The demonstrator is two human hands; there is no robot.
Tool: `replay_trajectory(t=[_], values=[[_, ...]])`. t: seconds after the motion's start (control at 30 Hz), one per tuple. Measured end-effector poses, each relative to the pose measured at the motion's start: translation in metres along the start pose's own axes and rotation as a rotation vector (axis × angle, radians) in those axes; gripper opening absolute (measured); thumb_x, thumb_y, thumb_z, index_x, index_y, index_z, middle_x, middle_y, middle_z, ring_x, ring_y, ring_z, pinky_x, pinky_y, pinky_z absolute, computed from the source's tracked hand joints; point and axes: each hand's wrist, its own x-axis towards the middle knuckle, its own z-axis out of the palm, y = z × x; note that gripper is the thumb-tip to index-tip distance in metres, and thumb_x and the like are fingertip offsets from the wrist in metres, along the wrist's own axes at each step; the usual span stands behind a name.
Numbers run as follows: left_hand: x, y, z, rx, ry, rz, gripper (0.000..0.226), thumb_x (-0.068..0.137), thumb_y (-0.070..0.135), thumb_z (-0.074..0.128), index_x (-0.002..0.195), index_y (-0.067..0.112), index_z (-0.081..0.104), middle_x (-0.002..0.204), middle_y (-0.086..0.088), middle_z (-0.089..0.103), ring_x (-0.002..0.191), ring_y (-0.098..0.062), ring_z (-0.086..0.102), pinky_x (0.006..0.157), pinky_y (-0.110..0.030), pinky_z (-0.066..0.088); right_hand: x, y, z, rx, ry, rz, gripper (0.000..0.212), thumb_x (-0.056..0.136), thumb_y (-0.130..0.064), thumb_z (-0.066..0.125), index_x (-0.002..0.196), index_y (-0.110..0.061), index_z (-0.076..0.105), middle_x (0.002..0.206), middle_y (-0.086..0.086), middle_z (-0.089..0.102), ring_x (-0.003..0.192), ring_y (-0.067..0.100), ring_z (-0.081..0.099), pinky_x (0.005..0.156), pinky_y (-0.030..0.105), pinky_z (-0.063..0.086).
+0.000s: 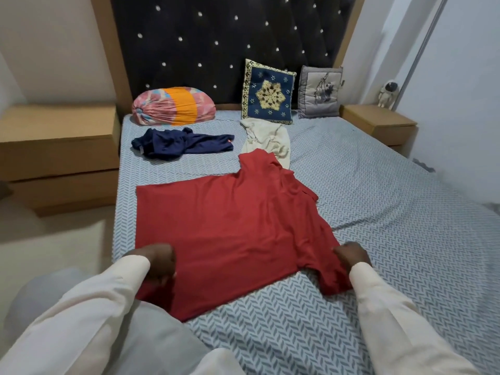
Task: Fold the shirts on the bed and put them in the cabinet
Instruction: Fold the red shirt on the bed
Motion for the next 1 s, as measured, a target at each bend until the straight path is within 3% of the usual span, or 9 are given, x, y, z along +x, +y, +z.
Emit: replay_trajectory(t=[0.03, 0.1, 0.17, 0.27, 0.37, 0.5, 0.63, 0.83, 1.0], values=[[0.006, 0.007, -0.007, -0.033, 0.073, 0.044, 0.017, 0.083, 0.022, 0.069, 0.097, 0.013, 0.073, 0.097, -0.01, 0.076, 0.071, -0.017, 0.073, 0.058, -0.023, 0.055, -0.001, 0.004, 0.0, -0.048, 0.114, 0.045, 0.061, 0.068, -0.05, 0.064, 0.11, -0.006, 0.065, 0.115, 0.018, 0.067, 0.105, 0.035, 0.064, 0.09, 0.041, 0.052], [0.016, 0.03, -0.017, 0.031, 0.226, 0.114, 0.042, 0.086, 0.027, 0.068, 0.126, 0.018, 0.063, 0.123, -0.01, 0.068, 0.108, -0.024, 0.067, 0.083, -0.025, 0.053, 0.002, 0.02, 0.011, -0.141, 0.175, 0.082, 0.062, 0.082, -0.047, 0.065, 0.129, -0.007, 0.055, 0.136, 0.018, 0.052, 0.128, 0.039, 0.048, 0.104, 0.047, 0.041], [0.029, 0.062, -0.013, 0.04, 0.273, 0.173, 0.067, 0.087, 0.035, 0.069, 0.147, 0.021, 0.043, 0.146, -0.011, 0.049, 0.132, -0.026, 0.049, 0.105, -0.026, 0.04, 0.004, 0.023, 0.025, -0.129, 0.147, 0.098, 0.066, 0.081, -0.045, 0.071, 0.132, -0.008, 0.05, 0.138, 0.018, 0.05, 0.129, 0.038, 0.047, 0.105, 0.049, 0.041], [0.052, 0.095, 0.013, 0.044, 0.215, 0.184, 0.091, 0.083, 0.044, 0.072, 0.156, 0.028, 0.021, 0.162, -0.015, 0.016, 0.145, -0.035, 0.026, 0.117, -0.039, 0.029, 0.01, 0.027, 0.03, 0.026, 0.104, 0.078, 0.056, 0.073, -0.038, 0.072, 0.12, -0.009, 0.06, 0.124, 0.019, 0.064, 0.117, 0.037, 0.061, 0.1, 0.045, 0.049], [0.059, 0.102, 0.037, 0.169, 0.216, 0.154, 0.101, 0.08, 0.051, 0.071, 0.157, 0.036, 0.007, 0.165, -0.009, 0.002, 0.149, -0.038, 0.012, 0.117, -0.053, 0.024, 0.007, 0.023, 0.009, 0.112, 0.083, 0.075, 0.046, 0.08, -0.035, 0.072, 0.117, -0.007, 0.067, 0.121, 0.021, 0.067, 0.115, 0.038, 0.062, 0.097, 0.036, 0.048], [0.063, 0.097, 0.039, 0.235, 0.306, 0.153, 0.111, 0.071, 0.063, 0.072, 0.156, 0.038, 0.004, 0.162, -0.005, 0.012, 0.144, -0.035, 0.019, 0.111, -0.053, 0.033, 0.022, 0.044, -0.024, 0.148, 0.217, 0.18, 0.045, 0.082, -0.029, 0.065, 0.12, -0.004, 0.063, 0.126, 0.025, 0.063, 0.118, 0.041, 0.059, 0.096, 0.038, 0.046], [0.064, 0.098, 0.032, 0.239, 0.314, 0.167, 0.12, 0.063, 0.065, 0.076, 0.156, 0.039, 0.004, 0.158, -0.005, 0.016, 0.14, -0.034, 0.022, 0.106, -0.05, 0.039, 0.046, 0.06, -0.017, 0.023, 0.111, 0.245, 0.075, 0.064, -0.049, 0.064, 0.124, -0.005, 0.061, 0.126, 0.021, 0.064, 0.115, 0.037, 0.063, 0.098, 0.04, 0.051], [0.073, 0.098, 0.018, 0.189, 0.283, 0.148, 0.121, 0.063, 0.07, 0.074, 0.156, 0.038, 0.004, 0.159, -0.004, 0.015, 0.143, -0.035, 0.021, 0.107, -0.049, 0.04, 0.079, 0.011, -0.005, 0.101, 0.197, 0.077, 0.031, 0.079, -0.033, 0.053, 0.095, -0.013, 0.07, 0.115, 0.016, 0.069, 0.111, 0.037, 0.063, 0.097, 0.044, 0.048], [0.087, 0.105, -0.002, 0.125, 0.301, 0.104, 0.105, 0.068, 0.068, 0.072, 0.153, 0.031, 0.023, 0.147, -0.005, 0.033, 0.136, -0.033, 0.033, 0.103, -0.045, 0.044, 0.127, -0.015, 0.009, 0.048, 0.154, -0.024, 0.026, 0.087, -0.04, 0.061, 0.108, -0.026, 0.071, 0.124, 0.013, 0.065, 0.119, 0.037, 0.057, 0.101, 0.044, 0.045]])
